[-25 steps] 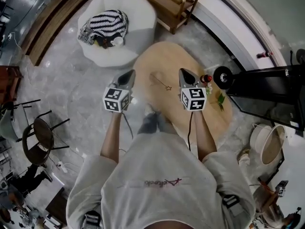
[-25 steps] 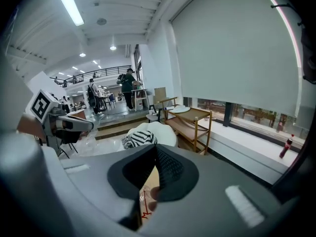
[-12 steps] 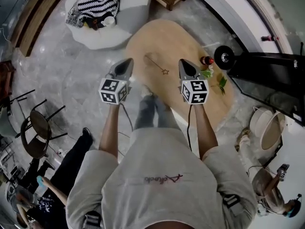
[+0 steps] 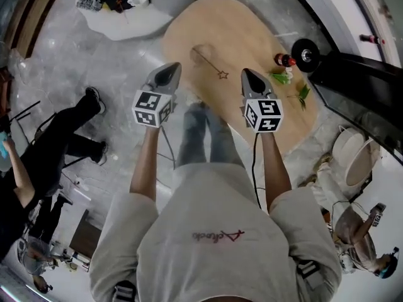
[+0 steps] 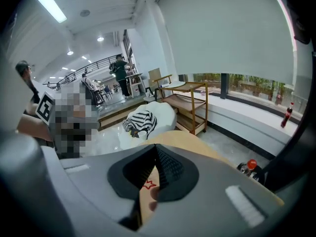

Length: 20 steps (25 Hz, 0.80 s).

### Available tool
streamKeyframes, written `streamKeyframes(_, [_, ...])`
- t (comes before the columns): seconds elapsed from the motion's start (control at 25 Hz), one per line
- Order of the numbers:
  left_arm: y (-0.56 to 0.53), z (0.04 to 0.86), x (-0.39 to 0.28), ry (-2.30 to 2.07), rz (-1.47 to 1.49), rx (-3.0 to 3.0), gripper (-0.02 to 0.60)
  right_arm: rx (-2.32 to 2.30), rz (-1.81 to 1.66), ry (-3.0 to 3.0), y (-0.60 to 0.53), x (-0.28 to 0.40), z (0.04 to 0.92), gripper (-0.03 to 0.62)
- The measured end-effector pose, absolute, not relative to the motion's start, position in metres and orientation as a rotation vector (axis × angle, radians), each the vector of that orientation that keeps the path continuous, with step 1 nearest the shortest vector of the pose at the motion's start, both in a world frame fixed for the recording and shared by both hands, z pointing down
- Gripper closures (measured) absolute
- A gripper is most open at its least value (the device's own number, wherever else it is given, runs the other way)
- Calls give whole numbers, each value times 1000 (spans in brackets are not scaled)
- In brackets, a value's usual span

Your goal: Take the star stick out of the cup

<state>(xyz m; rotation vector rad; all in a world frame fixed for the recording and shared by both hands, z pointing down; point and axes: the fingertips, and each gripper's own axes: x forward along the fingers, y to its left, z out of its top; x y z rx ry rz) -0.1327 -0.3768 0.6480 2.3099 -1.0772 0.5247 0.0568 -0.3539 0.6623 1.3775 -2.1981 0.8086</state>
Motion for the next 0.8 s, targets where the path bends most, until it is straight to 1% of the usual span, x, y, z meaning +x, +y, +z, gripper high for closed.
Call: streamKeyframes(0.8, [-378,770,-96,-964,560,2294,581,1391,919,-2123,-335,76,773,591])
